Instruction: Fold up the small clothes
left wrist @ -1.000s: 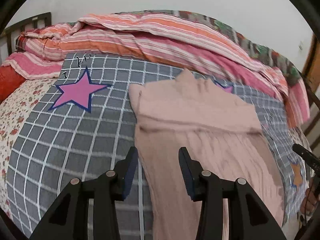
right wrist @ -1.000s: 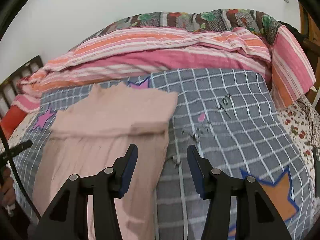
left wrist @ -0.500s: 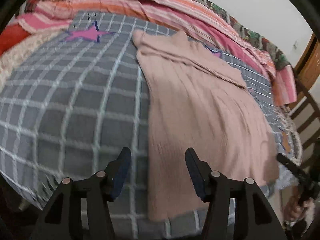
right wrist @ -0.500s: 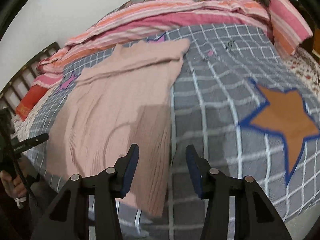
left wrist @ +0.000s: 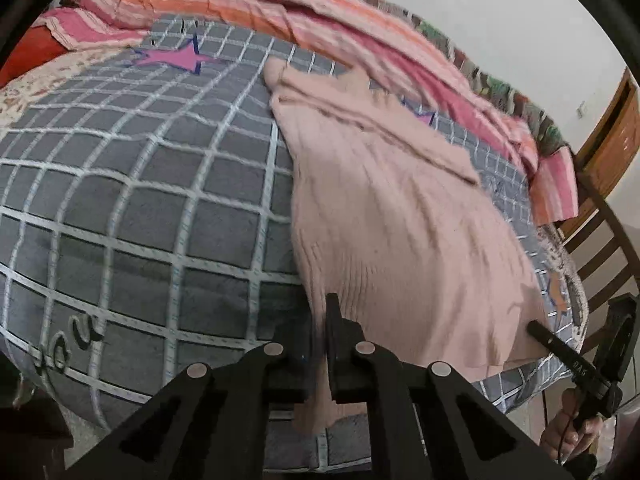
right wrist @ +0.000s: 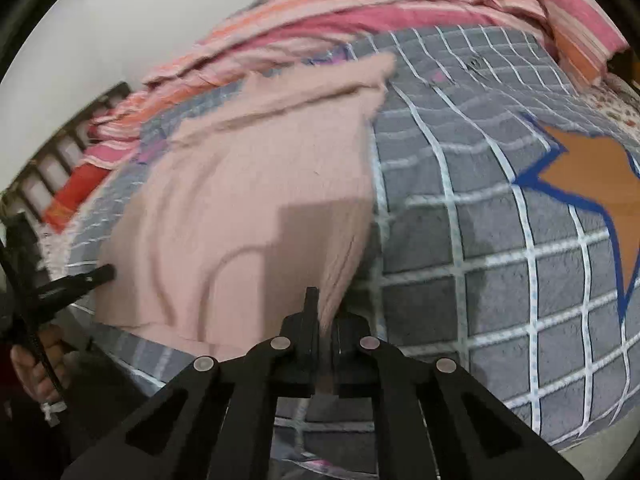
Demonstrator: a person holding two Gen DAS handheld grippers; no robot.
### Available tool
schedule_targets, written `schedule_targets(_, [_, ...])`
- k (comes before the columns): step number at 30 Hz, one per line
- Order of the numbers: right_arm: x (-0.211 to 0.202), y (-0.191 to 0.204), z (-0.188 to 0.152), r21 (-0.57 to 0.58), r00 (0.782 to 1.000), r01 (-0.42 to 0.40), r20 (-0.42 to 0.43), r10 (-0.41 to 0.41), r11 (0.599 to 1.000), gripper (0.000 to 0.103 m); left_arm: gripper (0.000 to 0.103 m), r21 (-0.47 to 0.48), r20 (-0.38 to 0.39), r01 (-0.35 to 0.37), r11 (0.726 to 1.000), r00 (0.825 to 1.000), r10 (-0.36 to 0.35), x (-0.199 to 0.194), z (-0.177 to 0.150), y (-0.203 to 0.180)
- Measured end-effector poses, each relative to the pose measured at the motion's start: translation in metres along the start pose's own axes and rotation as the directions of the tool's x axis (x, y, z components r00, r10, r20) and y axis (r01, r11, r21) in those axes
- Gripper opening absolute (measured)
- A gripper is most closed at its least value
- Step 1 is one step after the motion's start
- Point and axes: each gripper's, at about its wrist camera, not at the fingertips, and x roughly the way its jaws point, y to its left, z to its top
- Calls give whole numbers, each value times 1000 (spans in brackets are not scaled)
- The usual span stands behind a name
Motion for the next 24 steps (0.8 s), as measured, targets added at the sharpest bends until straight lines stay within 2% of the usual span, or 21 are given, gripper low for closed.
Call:
schedule_targets(1, [-9, 0, 0, -3, 999, 4, 47, -3, 1000, 5, 7, 2, 8, -1, 1000, 1000, 1, -4, -1, 3])
schedule_targets(2, [-14, -1, 0, -3, 998, 7, 59, -7, 1000, 5, 7, 1, 3, -5, 1000, 1000, 5, -6, -2, 6])
schedule_targets(5, [-8, -5, -2, 2, 999, 42, 17, -42, 999, 5, 7, -18, -11, 17, 1000, 1000, -17, -4, -4, 14])
schedule_targets(8, [3, -8, -4, 15, 999, 37, -30, -36, 999, 7, 9, -39, -61, 31, 999, 998, -33, 4, -6, 15])
schedule_targets(12, [9, -11, 0, 47, 999, -5, -39, 7, 999, 20, 23, -27, -88, 41, 999, 995, -43, 10, -14, 11])
schedule_targets(16, [10, -7, -6, 24, 999, -6, -51, 7, 1000, 21, 38, 0, -80, 55, 998, 995, -55, 5, -25, 3])
schedule_targets(18, [10, -6, -11, 23, 998, -11, -63, 12, 1000, 21, 39, 7, -64, 49, 999, 997, -48, 4, -29, -2])
schedule_targets(20, [10, -5, -13, 21, 998, -12, -58, 13, 1000, 21, 37, 8, -60, 26, 1000, 998, -25, 6, -27, -6])
schedule_targets(21, [13, -4, -12, 25, 998, -5, -63, 6, 1000, 18, 29, 7, -67, 18, 1000, 998, -17, 7, -25, -6])
schedule_targets(22, [15, -4, -11, 35, 998, -8, -69, 11, 999, 7, 9, -5, -105, 13, 1000, 994, -13, 12, -22, -7])
schedule_targets(24, [14, -2, -9, 36, 997, -31, -69, 33, 999, 6, 7, -44, -145, 12, 999, 989, -19, 15, -20, -4])
